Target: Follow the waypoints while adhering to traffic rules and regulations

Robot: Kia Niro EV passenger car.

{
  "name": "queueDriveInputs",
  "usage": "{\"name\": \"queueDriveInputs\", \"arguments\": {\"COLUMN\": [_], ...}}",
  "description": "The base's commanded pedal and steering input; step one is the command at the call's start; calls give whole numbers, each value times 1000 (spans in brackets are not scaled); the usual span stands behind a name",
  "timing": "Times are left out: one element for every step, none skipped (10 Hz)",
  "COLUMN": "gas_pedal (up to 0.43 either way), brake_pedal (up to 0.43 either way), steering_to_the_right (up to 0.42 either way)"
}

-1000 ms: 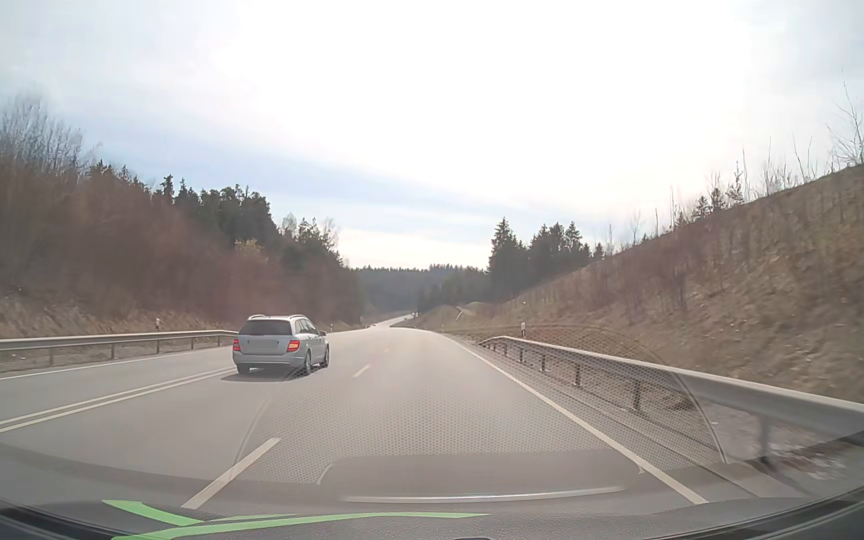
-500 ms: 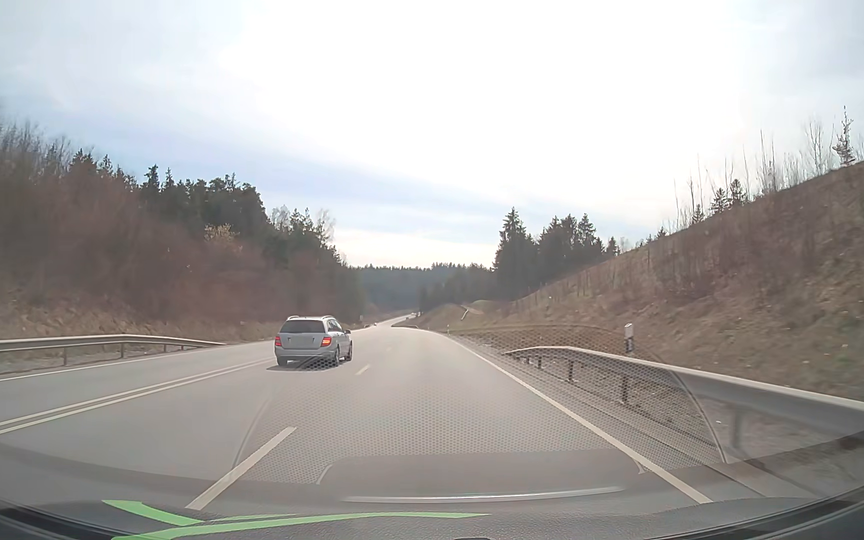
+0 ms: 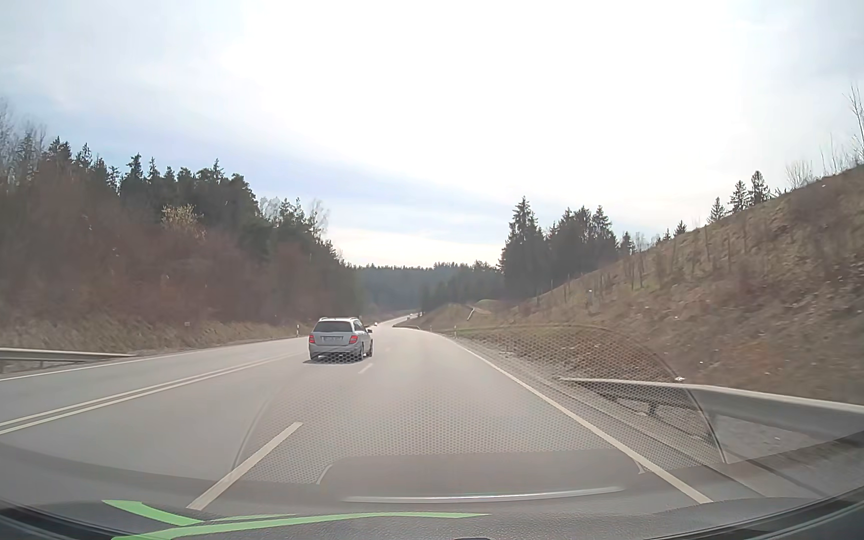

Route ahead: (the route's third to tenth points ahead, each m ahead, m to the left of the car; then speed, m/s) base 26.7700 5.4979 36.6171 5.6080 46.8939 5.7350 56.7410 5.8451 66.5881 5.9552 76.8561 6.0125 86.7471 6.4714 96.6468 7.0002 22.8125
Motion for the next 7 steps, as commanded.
{"name": "queueDriveInputs", "arguments": {"gas_pedal": [150, 150, 150, 150, 150, 150, 150], "brake_pedal": [0, 0, 0, 0, 0, 0, 0], "steering_to_the_right": [0, 0, 0, 0, 0, 0, 0]}}
